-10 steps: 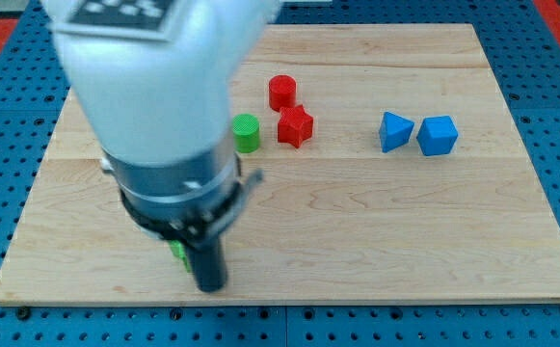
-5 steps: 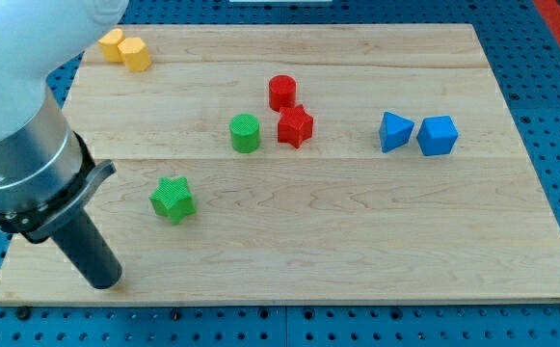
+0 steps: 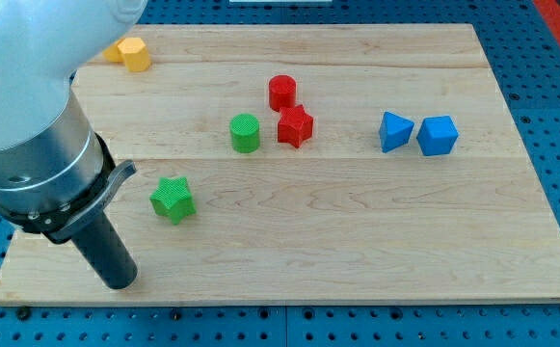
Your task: Push green star and green circle towards red star
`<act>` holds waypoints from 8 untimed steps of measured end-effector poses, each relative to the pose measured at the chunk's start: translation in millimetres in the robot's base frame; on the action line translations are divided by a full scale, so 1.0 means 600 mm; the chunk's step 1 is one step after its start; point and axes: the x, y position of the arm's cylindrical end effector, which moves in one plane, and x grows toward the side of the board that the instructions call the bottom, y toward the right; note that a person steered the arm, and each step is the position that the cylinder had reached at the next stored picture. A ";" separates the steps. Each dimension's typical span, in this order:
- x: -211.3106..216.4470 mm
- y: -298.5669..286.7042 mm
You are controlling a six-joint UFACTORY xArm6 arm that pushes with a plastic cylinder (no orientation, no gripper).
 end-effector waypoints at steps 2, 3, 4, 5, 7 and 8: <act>-0.029 0.020; -0.079 0.049; -0.152 0.082; -0.223 0.129; -0.189 0.050; -0.258 0.141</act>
